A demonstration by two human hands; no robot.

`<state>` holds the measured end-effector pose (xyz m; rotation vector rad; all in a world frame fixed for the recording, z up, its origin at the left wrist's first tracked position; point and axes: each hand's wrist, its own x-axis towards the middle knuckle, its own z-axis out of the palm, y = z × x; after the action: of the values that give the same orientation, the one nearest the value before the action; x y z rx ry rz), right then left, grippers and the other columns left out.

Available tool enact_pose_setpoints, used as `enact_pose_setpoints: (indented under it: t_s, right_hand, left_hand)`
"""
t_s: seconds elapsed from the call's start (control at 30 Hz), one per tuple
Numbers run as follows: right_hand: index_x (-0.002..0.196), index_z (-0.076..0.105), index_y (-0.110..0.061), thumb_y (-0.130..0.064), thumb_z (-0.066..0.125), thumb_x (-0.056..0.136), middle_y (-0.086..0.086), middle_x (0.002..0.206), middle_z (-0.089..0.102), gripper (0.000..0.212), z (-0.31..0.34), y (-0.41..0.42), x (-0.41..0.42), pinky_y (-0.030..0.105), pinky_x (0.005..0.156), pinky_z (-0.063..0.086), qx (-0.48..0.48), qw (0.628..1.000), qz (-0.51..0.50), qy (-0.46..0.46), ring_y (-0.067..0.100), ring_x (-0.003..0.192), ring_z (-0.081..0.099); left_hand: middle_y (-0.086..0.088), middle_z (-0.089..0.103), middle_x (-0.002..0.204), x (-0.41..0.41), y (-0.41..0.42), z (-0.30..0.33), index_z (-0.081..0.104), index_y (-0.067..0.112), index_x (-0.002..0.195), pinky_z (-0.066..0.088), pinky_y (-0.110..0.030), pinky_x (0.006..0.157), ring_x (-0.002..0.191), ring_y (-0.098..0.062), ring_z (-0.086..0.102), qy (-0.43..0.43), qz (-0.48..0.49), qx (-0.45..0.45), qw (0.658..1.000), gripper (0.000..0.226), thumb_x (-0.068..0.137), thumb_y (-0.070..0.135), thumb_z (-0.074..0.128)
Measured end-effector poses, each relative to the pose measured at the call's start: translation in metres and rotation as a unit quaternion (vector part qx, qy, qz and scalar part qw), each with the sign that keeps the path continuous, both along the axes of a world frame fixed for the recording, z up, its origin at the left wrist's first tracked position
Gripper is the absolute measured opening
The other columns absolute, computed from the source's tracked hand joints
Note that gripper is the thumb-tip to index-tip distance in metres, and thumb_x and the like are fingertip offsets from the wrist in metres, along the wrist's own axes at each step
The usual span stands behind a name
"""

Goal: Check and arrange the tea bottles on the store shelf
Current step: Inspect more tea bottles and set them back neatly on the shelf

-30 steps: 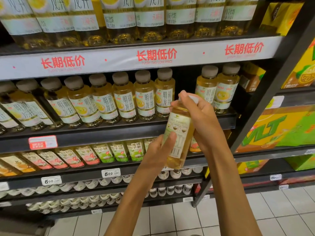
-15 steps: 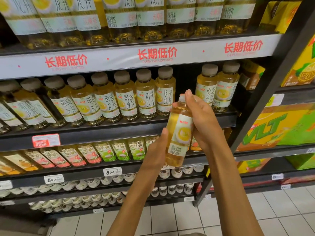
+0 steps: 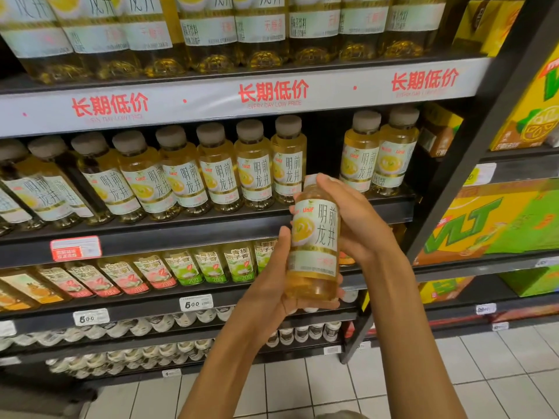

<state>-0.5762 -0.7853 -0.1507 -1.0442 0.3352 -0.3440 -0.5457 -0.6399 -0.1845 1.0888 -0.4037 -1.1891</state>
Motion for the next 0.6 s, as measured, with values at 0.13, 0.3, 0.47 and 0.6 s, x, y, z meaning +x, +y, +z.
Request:
enact_pose_setpoints:
  t_s: [0.13, 0.3, 0.47, 0.6]
  right_hand:
    - [0.098, 0.061, -0.011, -0.034, 0.049, 0.098, 0.013, 0.089, 0.069, 0.026, -0.008, 0.000, 0.003, 0.038, 0.076, 0.056, -0.012, 0.997, -0.010, 0.069, 0.024, 0.081, 0.067]
    - [0.102, 0.061, -0.007, -0.048, 0.043, 0.096, 0.017, 0.092, 0.068, 0.046, -0.016, -0.002, 0.003, 0.040, 0.082, 0.054, -0.037, 0.992, 0.015, 0.120, 0.028, 0.085, 0.067]
    - [0.103, 0.058, -0.023, -0.043, 0.050, 0.095, 0.011, 0.105, 0.067, 0.023, -0.016, -0.009, 0.000, 0.036, 0.081, 0.056, -0.172, 0.976, -0.038, 0.126, 0.021, 0.094, 0.067]
    - [0.105, 0.061, -0.026, -0.030, 0.056, 0.094, 0.006, 0.101, 0.069, 0.013, -0.013, -0.005, -0.007, 0.040, 0.087, 0.054, -0.190, 0.981, -0.045, 0.008, 0.029, 0.103, 0.065]
  left_hand:
    - [-0.019, 0.071, 0.088, -0.004, 0.003, 0.008, 0.057, 0.007, 0.118, 0.059, -0.037, 0.063, 0.071, -0.027, 0.070, -0.024, -0.008, 0.003, 1.000, 0.070, 0.071, 0.058, 0.053]
    - [-0.016, 0.071, 0.083, -0.004, 0.003, 0.013, 0.059, 0.006, 0.112, 0.057, -0.032, 0.056, 0.069, -0.024, 0.070, -0.039, -0.014, 0.015, 0.999, 0.063, 0.072, 0.054, 0.054]
    - [-0.006, 0.071, 0.102, -0.005, -0.002, 0.003, 0.055, 0.017, 0.121, 0.058, -0.034, 0.075, 0.089, -0.020, 0.070, -0.154, -0.007, 0.087, 0.984, 0.055, 0.078, 0.052, 0.056]
    - [0.008, 0.064, 0.123, -0.002, -0.007, -0.011, 0.048, 0.028, 0.131, 0.050, -0.027, 0.092, 0.111, -0.008, 0.062, -0.205, 0.010, 0.088, 0.975, 0.052, 0.083, 0.042, 0.063]
